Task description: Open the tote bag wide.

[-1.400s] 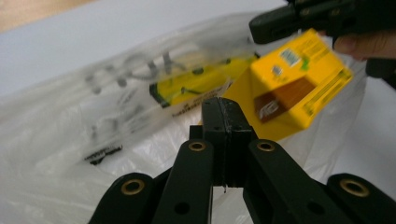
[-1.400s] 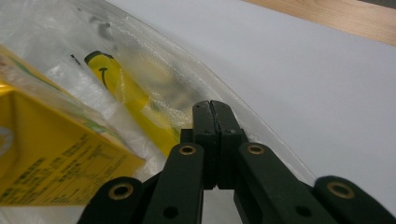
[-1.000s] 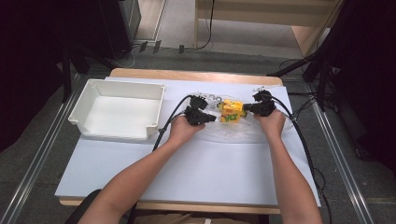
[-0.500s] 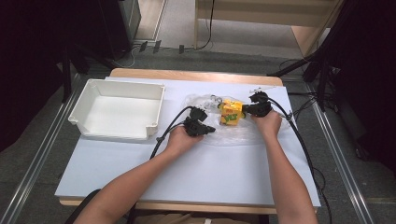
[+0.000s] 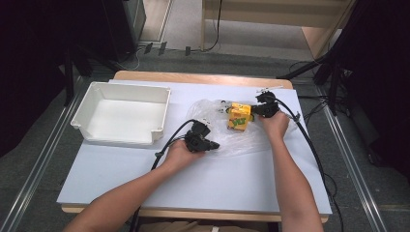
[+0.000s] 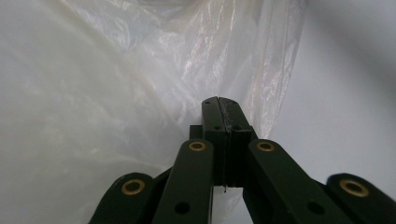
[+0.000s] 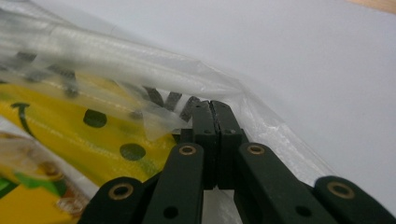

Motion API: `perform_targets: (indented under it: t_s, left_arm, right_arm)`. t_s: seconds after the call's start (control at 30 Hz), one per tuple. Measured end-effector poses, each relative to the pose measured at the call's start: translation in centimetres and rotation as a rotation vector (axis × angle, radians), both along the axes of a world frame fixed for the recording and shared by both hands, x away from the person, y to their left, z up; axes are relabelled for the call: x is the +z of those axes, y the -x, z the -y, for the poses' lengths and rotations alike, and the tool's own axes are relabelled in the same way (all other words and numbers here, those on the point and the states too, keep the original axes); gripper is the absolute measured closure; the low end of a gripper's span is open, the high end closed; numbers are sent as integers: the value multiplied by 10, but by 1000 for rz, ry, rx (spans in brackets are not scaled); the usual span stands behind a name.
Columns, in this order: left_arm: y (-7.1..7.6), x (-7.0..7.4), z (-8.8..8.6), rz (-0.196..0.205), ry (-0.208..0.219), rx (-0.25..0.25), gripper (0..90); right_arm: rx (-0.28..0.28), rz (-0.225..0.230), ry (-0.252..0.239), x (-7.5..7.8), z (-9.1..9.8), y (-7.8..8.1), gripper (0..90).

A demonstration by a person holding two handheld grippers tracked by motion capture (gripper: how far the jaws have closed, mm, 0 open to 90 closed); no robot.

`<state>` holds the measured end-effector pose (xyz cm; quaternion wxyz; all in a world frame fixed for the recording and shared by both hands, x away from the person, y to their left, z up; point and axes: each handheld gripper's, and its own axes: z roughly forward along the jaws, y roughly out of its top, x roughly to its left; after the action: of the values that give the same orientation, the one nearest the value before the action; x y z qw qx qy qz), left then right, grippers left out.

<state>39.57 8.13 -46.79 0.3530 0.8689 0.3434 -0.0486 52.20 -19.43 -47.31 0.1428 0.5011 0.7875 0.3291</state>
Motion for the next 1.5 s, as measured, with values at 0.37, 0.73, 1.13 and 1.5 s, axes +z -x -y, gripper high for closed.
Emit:
perform_targets:
  t_s: [0.37,0.73,1.13,1.5]
  left_arm:
    - [1,4,-9,2,4,-5,900]
    - [-19,52,-9,63,84,37,900]
    - [-74,63,8,103,58,105,900]
    - [-107,35,19,101,34,153,900]
  right_arm:
    - [-80,-24,15,3,-3,-10,900]
    - [14,31,-49,42,3,26,900]
    - [90,44,-85,48,5,64,900]
    - [147,38,-76,33,5,83,900]
